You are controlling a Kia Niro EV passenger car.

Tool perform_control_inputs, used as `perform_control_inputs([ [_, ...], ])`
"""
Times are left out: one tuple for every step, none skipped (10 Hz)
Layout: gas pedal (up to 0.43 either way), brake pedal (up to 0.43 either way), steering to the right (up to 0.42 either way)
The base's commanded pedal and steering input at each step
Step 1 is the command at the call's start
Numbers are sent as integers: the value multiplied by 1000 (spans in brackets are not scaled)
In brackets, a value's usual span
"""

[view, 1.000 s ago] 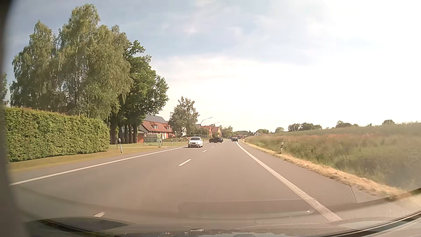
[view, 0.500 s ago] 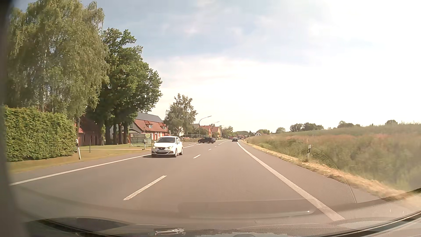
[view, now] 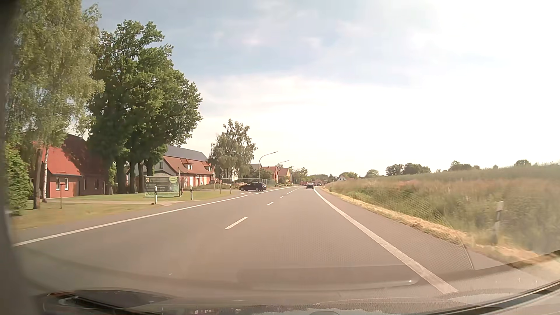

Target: Follow the waypoints while adhering to traffic rules and regulations

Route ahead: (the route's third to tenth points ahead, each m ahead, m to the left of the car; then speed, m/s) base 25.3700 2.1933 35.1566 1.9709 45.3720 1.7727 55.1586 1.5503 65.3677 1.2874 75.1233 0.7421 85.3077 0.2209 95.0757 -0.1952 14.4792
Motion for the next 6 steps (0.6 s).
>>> perform_control_inputs([
  [157,0,3],
  [169,0,3],
  [169,0,2],
  [169,0,1],
  [169,0,1],
  [169,0,1],
])
